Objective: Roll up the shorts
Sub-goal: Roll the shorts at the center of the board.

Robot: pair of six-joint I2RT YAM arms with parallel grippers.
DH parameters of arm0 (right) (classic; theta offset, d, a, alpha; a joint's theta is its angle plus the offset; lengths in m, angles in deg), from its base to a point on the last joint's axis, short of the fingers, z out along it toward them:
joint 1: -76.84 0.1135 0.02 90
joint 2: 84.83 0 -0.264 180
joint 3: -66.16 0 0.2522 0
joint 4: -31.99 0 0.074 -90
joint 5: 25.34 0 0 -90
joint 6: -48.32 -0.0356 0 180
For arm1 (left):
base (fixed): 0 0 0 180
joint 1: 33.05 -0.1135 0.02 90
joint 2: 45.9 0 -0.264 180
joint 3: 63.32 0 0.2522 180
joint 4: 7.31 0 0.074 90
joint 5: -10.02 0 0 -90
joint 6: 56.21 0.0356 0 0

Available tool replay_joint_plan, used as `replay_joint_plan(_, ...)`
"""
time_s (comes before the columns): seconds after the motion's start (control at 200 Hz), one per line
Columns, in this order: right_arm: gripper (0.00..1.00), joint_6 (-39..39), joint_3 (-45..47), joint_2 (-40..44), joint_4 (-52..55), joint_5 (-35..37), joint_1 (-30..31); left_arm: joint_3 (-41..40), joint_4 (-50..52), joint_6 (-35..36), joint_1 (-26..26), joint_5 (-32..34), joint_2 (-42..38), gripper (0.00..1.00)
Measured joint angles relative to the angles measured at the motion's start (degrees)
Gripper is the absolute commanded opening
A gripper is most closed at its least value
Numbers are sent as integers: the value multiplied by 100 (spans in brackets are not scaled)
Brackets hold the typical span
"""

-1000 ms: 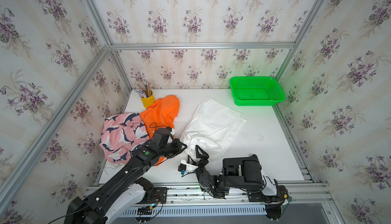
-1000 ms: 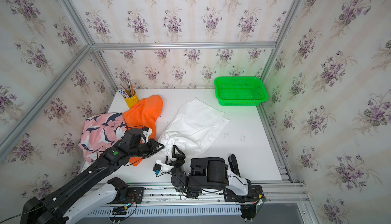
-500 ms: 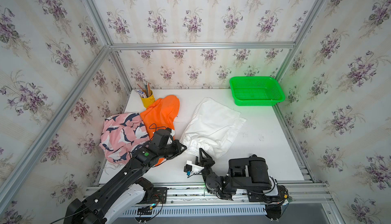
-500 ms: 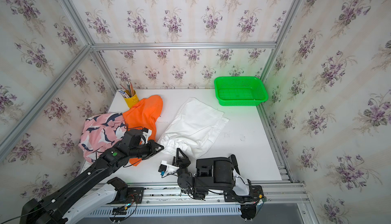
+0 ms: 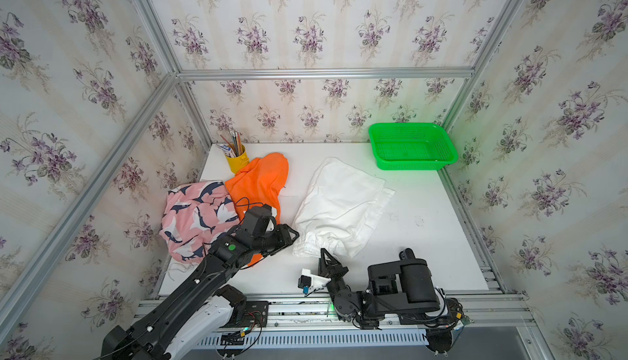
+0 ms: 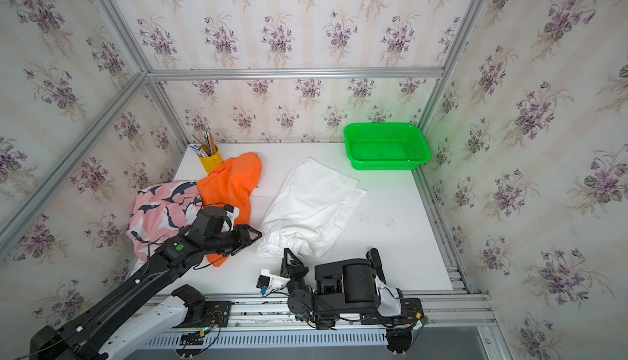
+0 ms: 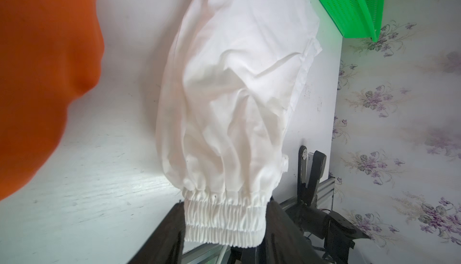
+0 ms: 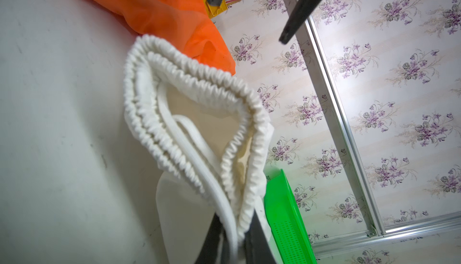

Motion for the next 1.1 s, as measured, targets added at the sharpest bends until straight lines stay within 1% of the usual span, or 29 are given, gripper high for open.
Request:
replay_joint_plan(0.1, 9, -376, 52, 240, 94, 15, 116, 398, 387, 413, -7, 310, -57, 59)
replay_joint_plan(0.15, 6, -772, 35, 498, 463, -22, 153, 560, 518, 651, -9, 361, 22, 57)
replay_joint_plan(0.205, 4, -1615, -125, 942, 1602, -236, 151, 741, 621, 894, -20, 319, 203, 56)
replay_joint_plan(0.22, 3, -1928, -212, 1080, 1976, -356, 127, 807, 632, 970, -20, 286, 289, 52)
replay_joint_plan(0.27, 3, -2837, -472, 1425, 3077, -822, 31, 970, 662, 1191, -13, 136, 557, 49)
replay_joint_plan(0.345, 3, -3912, -673, 1676, 4238, -1305, -81, 1117, 667, 1513, 26, -160, 973, 46)
replay_joint_plan(0.395, 3, -4426, -767, 1700, 4948, -1600, -96, 1154, 669, 1700, 61, -385, 1189, 45)
replay_joint_plan(0.43, 3, -4776, -844, 1700, 5480, -1928, -96, 1165, 662, 1827, 87, -542, 1325, 43)
replay_joint_plan(0.54, 3, -5510, -960, 1788, 6590, -2728, -120, 1272, 675, 2223, 249, -846, 1827, 40)
replay_joint_plan(0.655, 3, -5939, -968, 2063, 7326, -3458, -256, 1285, 662, 2608, 365, -1123, 2371, 34)
replay_joint_plan(0.715, 3, -6052, -1010, 2210, 7602, -3816, -374, 1182, 645, 2743, 404, -1228, 2618, 33)
replay_joint_plan(0.8, 3, -6155, -1126, 2402, 8006, -4496, -667, 973, 527, 2870, 527, -1368, 2898, 32)
replay_joint_plan(0.895, 3, -6181, -1300, 2568, 8430, -5412, -1110, 673, 284, 2907, 667, -1495, 3224, 31)
replay_joint_plan(0.925, 3, -6127, -1375, 2594, 8594, -5860, -1274, 579, 164, 2885, 682, -1488, 3335, 31)
replay_joint_plan(1.014, 3, -6008, -1628, 2586, 9044, -6734, -1644, 411, -227, 2835, 682, -1375, 3777, 29)
replay_joint_plan(1.099, 3, -5853, -1884, 2516, 9449, -7543, -2002, 358, -472, 2785, 682, -1130, 4072, 28)
